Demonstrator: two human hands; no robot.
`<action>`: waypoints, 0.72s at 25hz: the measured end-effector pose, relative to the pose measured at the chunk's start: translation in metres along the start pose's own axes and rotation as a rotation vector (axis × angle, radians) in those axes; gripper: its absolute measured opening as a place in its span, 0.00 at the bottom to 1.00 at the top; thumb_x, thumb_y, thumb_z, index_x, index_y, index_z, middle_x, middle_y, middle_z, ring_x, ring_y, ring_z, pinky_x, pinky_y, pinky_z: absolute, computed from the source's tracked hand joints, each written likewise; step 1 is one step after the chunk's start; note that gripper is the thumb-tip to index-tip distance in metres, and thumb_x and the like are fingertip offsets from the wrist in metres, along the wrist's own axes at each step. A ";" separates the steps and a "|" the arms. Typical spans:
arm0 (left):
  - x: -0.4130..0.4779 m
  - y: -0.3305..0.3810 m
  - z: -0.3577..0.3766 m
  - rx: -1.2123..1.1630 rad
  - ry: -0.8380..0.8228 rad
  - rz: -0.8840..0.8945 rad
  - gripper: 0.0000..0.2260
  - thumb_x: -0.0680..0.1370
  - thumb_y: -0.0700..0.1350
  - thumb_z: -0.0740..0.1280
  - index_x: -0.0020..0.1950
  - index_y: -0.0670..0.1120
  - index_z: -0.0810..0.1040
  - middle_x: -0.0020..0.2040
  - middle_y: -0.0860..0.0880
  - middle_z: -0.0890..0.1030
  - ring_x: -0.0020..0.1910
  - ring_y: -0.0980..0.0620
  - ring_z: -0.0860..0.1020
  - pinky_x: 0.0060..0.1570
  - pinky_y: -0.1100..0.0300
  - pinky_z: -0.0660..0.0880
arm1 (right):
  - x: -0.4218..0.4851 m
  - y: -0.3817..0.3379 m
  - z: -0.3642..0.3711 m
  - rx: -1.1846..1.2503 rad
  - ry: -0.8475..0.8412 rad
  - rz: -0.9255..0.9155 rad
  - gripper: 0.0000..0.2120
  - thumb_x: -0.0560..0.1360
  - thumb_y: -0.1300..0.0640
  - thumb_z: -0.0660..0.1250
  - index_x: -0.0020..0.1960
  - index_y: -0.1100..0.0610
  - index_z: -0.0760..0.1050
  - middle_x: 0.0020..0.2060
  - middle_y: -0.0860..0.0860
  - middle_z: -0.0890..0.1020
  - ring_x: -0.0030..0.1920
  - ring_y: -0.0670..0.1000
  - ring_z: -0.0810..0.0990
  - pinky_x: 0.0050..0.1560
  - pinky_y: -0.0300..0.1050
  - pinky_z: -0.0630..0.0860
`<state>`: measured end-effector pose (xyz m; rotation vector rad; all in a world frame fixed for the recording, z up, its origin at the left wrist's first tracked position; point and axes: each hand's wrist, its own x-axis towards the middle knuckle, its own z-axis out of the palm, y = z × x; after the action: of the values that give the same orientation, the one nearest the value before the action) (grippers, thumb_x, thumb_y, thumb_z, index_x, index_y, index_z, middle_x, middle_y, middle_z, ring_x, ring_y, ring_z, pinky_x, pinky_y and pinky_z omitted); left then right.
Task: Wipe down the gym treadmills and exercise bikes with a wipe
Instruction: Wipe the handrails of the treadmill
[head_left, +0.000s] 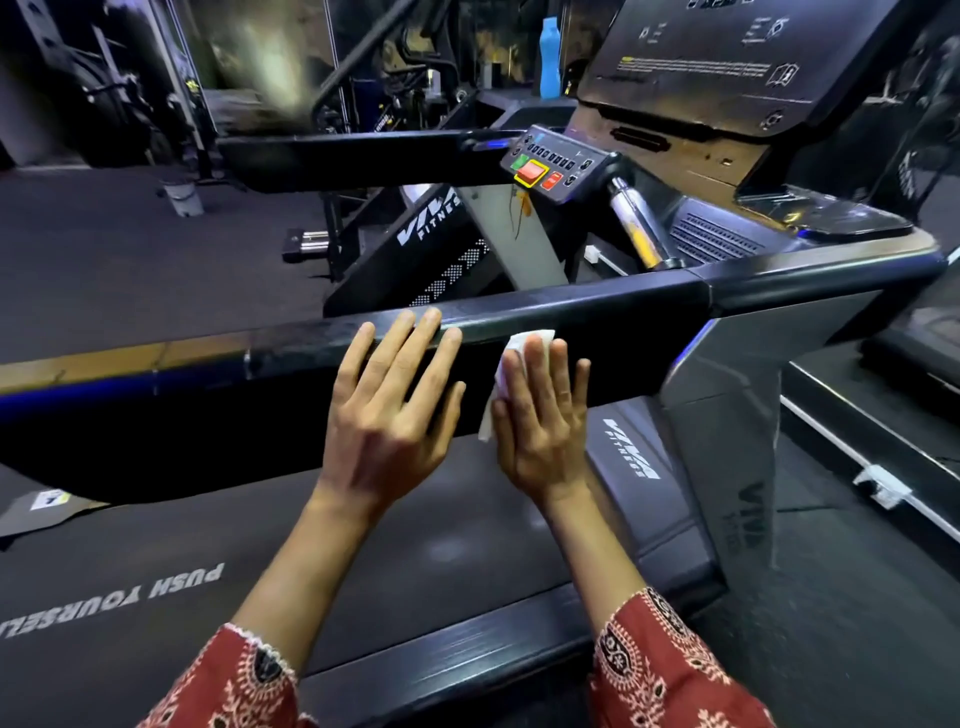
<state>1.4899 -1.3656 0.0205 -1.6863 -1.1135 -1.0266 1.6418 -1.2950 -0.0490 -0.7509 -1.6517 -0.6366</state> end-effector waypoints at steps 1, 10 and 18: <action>0.001 0.005 0.003 0.004 -0.003 0.000 0.15 0.76 0.43 0.68 0.62 0.39 0.79 0.63 0.40 0.77 0.65 0.45 0.72 0.66 0.47 0.65 | 0.000 0.008 -0.002 0.014 0.020 0.072 0.26 0.83 0.53 0.49 0.79 0.54 0.45 0.78 0.49 0.45 0.77 0.53 0.46 0.75 0.55 0.44; 0.015 0.046 0.024 0.024 -0.019 0.000 0.15 0.76 0.42 0.67 0.62 0.40 0.79 0.64 0.39 0.76 0.65 0.44 0.72 0.67 0.47 0.65 | 0.016 0.066 -0.026 0.053 0.060 0.424 0.25 0.83 0.55 0.50 0.77 0.59 0.50 0.78 0.53 0.46 0.77 0.54 0.46 0.75 0.58 0.47; 0.022 0.063 0.033 0.044 -0.047 -0.021 0.16 0.76 0.43 0.66 0.63 0.40 0.78 0.64 0.38 0.76 0.65 0.43 0.71 0.66 0.46 0.66 | 0.030 0.092 -0.037 0.026 0.053 0.368 0.22 0.83 0.57 0.50 0.74 0.65 0.58 0.72 0.65 0.63 0.77 0.53 0.48 0.75 0.59 0.49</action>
<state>1.5617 -1.3446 0.0182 -1.6746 -1.1774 -0.9732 1.7309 -1.2592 -0.0108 -0.9801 -1.4216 -0.3692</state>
